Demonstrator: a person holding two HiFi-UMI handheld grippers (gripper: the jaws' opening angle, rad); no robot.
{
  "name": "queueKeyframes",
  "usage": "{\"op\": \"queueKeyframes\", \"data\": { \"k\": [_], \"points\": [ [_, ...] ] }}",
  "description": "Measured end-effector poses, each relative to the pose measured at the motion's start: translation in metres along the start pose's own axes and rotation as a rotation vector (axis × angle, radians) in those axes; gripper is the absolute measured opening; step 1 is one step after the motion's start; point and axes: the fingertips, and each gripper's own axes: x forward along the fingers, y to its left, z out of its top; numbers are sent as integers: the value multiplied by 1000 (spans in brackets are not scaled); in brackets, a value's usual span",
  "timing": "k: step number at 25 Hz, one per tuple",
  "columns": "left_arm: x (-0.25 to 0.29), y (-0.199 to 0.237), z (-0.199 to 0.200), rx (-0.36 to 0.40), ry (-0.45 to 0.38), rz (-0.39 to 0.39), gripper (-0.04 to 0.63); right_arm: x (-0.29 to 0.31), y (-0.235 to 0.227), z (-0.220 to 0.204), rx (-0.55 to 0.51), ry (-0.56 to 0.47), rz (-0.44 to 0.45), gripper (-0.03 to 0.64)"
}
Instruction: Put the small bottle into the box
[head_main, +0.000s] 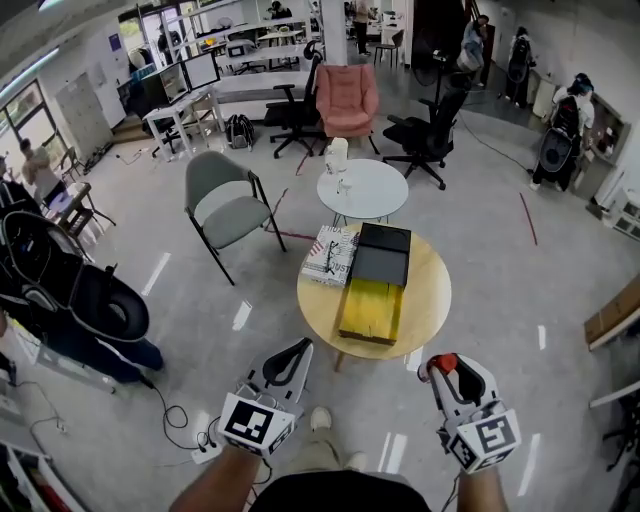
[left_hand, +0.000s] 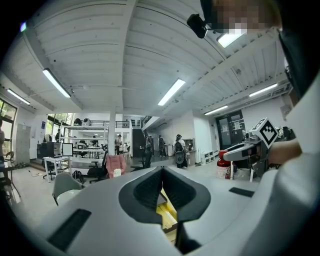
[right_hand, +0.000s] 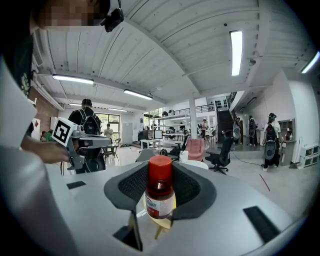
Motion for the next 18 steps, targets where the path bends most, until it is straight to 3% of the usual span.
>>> {"op": "queueKeyframes", "data": {
  "k": [18],
  "points": [
    [78, 85, -5, 4, 14, -51, 17, 103, -26, 23, 28, 6, -41, 149]
  ]
}}
